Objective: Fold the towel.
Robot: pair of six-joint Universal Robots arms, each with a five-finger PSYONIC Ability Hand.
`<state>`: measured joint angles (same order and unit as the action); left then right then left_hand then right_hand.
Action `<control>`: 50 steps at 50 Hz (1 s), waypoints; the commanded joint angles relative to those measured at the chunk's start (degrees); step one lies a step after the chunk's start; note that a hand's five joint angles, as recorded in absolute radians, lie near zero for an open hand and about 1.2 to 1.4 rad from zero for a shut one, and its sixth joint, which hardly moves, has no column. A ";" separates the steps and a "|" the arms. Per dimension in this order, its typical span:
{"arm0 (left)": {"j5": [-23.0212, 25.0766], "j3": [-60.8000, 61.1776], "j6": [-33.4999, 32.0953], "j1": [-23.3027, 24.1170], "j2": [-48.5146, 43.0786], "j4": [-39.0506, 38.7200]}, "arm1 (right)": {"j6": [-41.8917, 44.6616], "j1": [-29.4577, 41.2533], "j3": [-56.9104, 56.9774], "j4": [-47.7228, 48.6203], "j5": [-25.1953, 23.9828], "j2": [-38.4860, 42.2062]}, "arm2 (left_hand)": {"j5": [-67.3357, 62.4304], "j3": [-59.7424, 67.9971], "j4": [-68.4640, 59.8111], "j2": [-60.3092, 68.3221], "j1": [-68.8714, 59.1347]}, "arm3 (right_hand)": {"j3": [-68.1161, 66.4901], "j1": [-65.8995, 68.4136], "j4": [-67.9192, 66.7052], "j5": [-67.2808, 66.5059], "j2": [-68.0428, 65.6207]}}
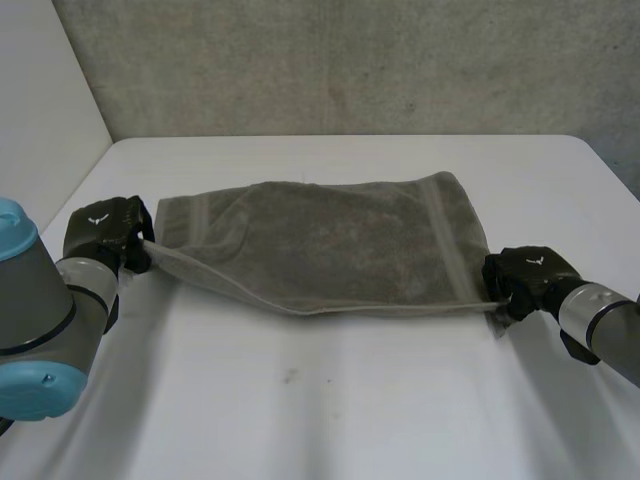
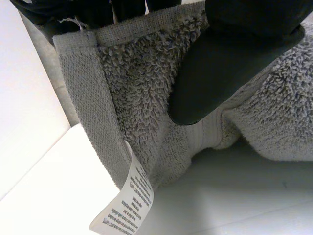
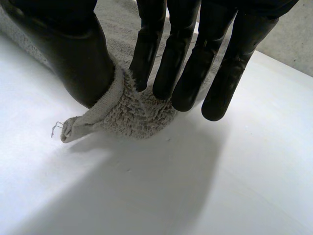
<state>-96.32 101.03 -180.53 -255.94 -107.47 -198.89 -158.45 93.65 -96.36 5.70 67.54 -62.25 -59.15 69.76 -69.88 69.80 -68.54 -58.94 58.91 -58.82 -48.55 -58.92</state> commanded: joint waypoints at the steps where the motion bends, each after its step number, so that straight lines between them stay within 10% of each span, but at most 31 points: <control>1: -0.01 0.22 0.00 0.00 0.15 0.00 | 0.95 0.22 -1.91 2.48 0.04 -1.29 | -10.85 10.24 -10.12 10.20 -11.46 | -16.75 16.78 -16.87 -17.14 -16.77; 11: -0.01 0.22 -0.09 0.00 0.68 0.00 | 13.85 2.32 -11.66 25.33 5.93 -7.89 | -10.85 10.24 -10.12 10.20 -11.46 | -21.06 21.09 -21.18 -21.45 -21.08; 15: -0.01 0.31 -0.09 0.00 0.68 0.00 | 15.71 2.24 -10.43 21.55 6.72 -6.57 | -10.85 10.24 -10.12 10.20 -11.46 | -21.06 21.09 -21.18 -21.45 -21.08; 19: -0.01 0.31 -0.09 0.00 0.68 0.00 | 13.88 1.98 -5.96 10.34 6.81 -2.62 | -10.85 10.24 -10.12 10.20 -11.46 | 10.61 -10.58 10.49 10.22 10.59; 29: -0.01 0.49 -0.09 -0.08 0.68 0.00 | 2.53 1.45 -2.52 5.64 5.58 -1.20 | -10.85 10.24 -10.12 10.20 -11.46 | 11.85 -11.82 11.73 11.46 11.83; 40: -0.01 0.49 -0.09 -0.08 0.59 -0.09 | 2.27 -1.19 -1.99 5.47 5.93 -1.20 | -10.85 10.24 -10.12 10.20 -11.46 | 8.99 -8.96 8.87 8.60 8.97; 44: -0.01 0.49 -0.09 -0.08 0.59 -0.09 | 2.79 -1.72 -2.08 5.46 6.19 -1.90 | -10.85 10.24 -10.12 10.20 -11.46 | -20.90 20.93 -21.02 -21.29 -20.92; 50: -0.10 0.92 -0.26 0.00 1.64 0.09 | 11.81 -1.02 -4.53 7.92 5.49 -6.55 | -10.85 10.24 -10.12 10.20 -11.46 | -21.06 21.09 -21.18 -21.45 -21.08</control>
<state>-96.38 101.55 -180.67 -256.01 -106.76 -198.92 -154.45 91.96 -98.79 11.49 73.51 -64.66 -59.15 69.76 -69.88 69.80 -68.55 -76.36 76.48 -76.99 -66.67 -76.52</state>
